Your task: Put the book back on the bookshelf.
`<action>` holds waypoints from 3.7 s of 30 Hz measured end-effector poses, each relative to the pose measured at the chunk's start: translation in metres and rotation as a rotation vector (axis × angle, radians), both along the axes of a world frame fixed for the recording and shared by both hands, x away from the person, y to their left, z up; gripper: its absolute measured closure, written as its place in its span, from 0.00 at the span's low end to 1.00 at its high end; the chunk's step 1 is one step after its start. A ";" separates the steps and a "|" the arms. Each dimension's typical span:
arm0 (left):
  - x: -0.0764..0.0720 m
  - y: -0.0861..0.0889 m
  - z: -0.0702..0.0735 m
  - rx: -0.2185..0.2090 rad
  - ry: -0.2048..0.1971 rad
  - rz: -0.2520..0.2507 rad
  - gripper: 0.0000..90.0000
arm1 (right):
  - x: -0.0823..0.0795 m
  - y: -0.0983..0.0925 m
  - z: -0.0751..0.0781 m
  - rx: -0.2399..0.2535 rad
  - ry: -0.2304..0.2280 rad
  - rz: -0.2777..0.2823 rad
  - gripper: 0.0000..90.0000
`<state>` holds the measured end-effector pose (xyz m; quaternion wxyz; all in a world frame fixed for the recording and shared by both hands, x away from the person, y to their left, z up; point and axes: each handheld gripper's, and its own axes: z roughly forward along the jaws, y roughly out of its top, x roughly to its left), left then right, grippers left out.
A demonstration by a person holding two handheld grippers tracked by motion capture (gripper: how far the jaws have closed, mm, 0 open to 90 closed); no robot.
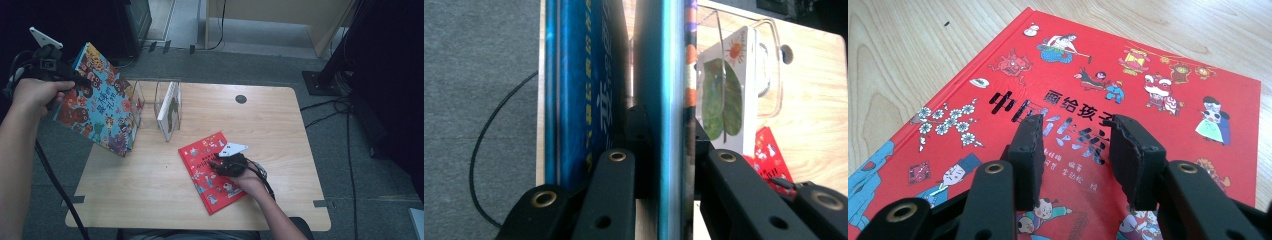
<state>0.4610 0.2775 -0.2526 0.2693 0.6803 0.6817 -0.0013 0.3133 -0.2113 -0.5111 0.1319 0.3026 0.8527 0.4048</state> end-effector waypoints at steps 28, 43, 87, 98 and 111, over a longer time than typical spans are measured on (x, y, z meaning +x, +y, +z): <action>0.004 -0.013 0.005 0.065 -0.014 -0.057 0.72 | -0.009 -0.006 0.000 0.003 0.005 -0.005 0.57; -0.048 -0.010 0.029 -0.038 -0.095 -0.152 0.65 | -0.008 -0.014 0.000 0.032 0.035 -0.013 0.57; -0.119 -0.133 -0.134 -0.052 -0.117 -0.408 0.65 | -0.006 -0.057 0.006 0.051 0.061 -0.116 0.59; -0.120 -0.163 -0.168 -0.012 -0.124 -0.482 0.86 | -0.024 -0.076 0.005 0.050 0.030 -0.152 0.59; -0.118 -0.189 -0.194 -0.006 -0.146 -0.513 0.94 | -0.037 -0.099 0.004 0.063 0.035 -0.247 0.85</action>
